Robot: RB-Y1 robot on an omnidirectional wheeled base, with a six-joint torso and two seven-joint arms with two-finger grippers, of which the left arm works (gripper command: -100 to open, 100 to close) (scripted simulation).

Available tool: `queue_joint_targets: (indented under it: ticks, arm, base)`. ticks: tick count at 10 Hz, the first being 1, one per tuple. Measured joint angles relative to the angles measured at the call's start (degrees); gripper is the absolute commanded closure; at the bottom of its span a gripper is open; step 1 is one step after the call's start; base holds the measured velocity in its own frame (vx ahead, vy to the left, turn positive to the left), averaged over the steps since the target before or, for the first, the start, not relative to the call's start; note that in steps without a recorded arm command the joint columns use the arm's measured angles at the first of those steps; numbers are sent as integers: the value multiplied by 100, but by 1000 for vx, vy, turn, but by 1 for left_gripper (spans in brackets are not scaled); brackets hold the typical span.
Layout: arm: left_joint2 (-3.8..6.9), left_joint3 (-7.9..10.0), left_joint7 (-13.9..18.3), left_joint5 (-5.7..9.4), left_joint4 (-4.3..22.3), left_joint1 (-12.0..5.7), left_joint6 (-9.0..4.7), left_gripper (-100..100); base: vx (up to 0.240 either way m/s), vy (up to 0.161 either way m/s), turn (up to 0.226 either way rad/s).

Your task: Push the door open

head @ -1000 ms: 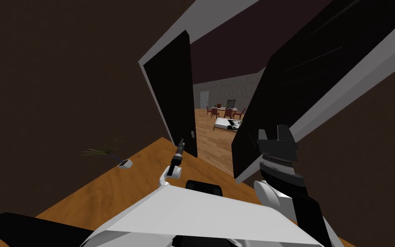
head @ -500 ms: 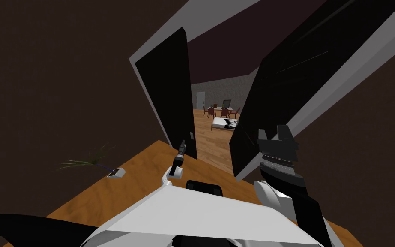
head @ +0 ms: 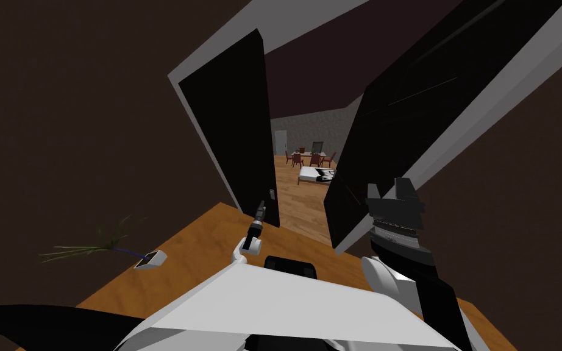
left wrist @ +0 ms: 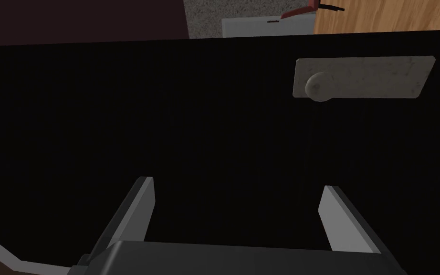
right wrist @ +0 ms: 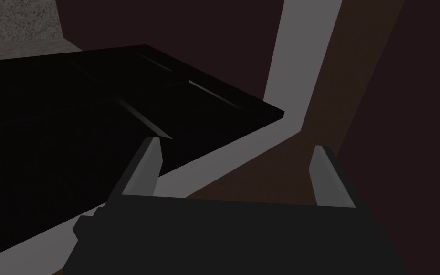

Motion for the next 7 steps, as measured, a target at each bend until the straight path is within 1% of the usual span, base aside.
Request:
queue_joint_targets:
  ticks: [4, 6, 7]
  arm:
    - [-70, -18, 9, 63, 696, -282, -209, -100]
    - [-111, -39, 9, 87, 898, -352, -243, -100]
    - [-122, -40, 16, 103, 1053, -426, -279, -100]
  base:
    - [31, 117, -127]
    - [32, 107, -117]
    - [21, 122, -116]
